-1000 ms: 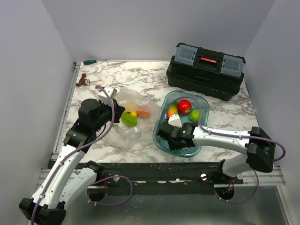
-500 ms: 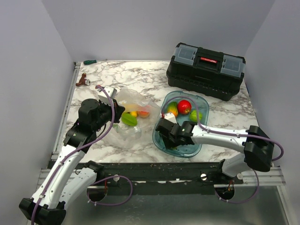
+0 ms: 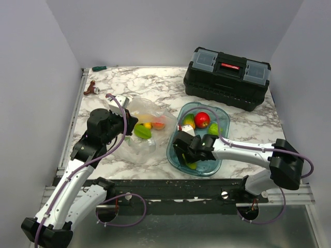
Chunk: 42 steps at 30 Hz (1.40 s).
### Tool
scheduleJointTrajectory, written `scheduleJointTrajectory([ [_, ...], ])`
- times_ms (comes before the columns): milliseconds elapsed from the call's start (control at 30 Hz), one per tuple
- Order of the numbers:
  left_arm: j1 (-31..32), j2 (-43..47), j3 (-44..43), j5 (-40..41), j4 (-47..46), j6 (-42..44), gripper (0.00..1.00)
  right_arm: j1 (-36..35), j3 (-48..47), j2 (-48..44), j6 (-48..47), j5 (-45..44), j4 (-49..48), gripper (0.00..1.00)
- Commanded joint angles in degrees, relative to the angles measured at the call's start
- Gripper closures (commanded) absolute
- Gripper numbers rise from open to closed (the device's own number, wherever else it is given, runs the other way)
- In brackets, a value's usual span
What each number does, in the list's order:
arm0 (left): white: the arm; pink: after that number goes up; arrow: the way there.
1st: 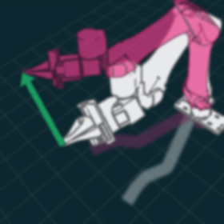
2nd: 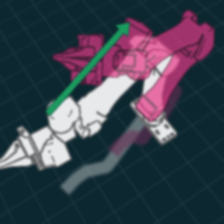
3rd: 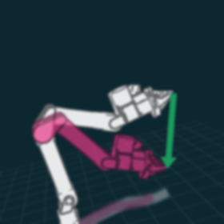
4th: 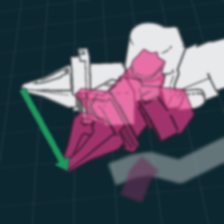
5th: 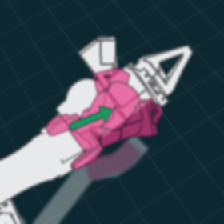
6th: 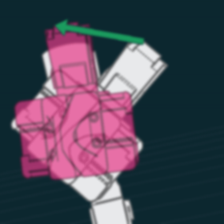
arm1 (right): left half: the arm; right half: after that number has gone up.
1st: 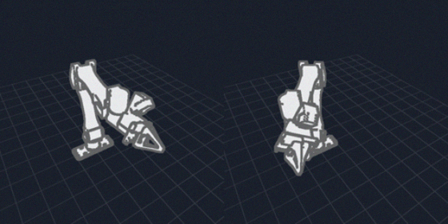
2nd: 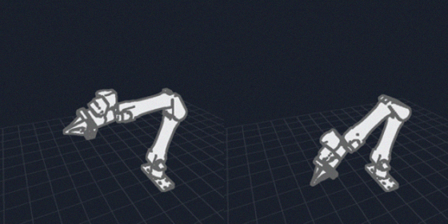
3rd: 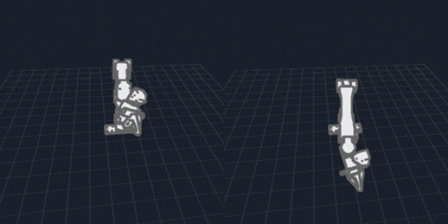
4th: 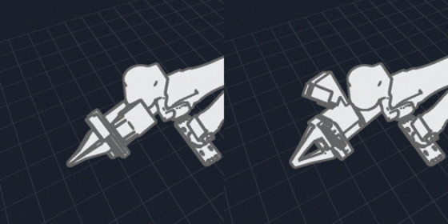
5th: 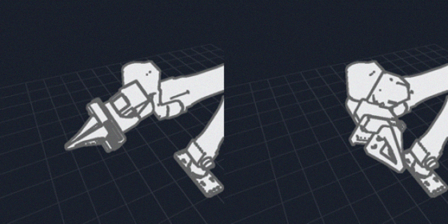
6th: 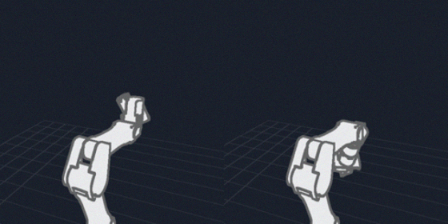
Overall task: Take the fake fruits out of the plastic bag
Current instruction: Place the fake fruit in the bin, then take out the fake fruit from the plastic bag.
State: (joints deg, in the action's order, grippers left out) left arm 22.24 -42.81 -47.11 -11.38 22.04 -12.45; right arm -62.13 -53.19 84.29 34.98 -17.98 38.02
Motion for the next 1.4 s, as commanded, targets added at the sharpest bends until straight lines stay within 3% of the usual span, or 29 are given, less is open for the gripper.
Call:
scheduleJointTrajectory([
  [0,0.17,-0.03,-1.1,-0.48,0.22,0.05,1.0,-0.03,0.98,-3.76,0.82,0.08,-1.84,0.16],
  [400,0.2,0.41,-0.78,-0.09,-0.07,0.14,1.0,-0.04,-7.89,-10.22,0.31,-9.48,-0.55,0.15],
  [467,0.17,0.18,-0.96,-0.44,0.21,0.14,1.0,-0.02,-8.98,-11.22,-1.66,-6.34,-4.54,0.19],
  [633,0.13,0.2,-0.68,-0.12,-0.09,0.12,1.0,-0.04,-6.33,-12.41,-3.86,7.2,-24.88,0.22],
  [767,0.13,0.26,-0.71,-0.18,0.04,0.23,1.0,-0.07,-7.89,-6.38,-2.29,9.63,-32.7,0.27],
  [967,0.23,0.1,-0.7,-0.47,-0.07,0.16,1.0,-0.02,-7.58,0.68,2.1,4.47,-43.61,0.49],
  [1133,0.25,0.43,-0.61,-0.99,-0.26,0.06,1.0,-0.07,-9.86,7.98,2.02,1.47,-46.9,0.56],
  [1367,0.26,0.68,-0.57,-2.31,-0.31,-0.08,1.0,-0.04,-12.64,17.01,-0.53,-0.84,-50.92,0.42],
])
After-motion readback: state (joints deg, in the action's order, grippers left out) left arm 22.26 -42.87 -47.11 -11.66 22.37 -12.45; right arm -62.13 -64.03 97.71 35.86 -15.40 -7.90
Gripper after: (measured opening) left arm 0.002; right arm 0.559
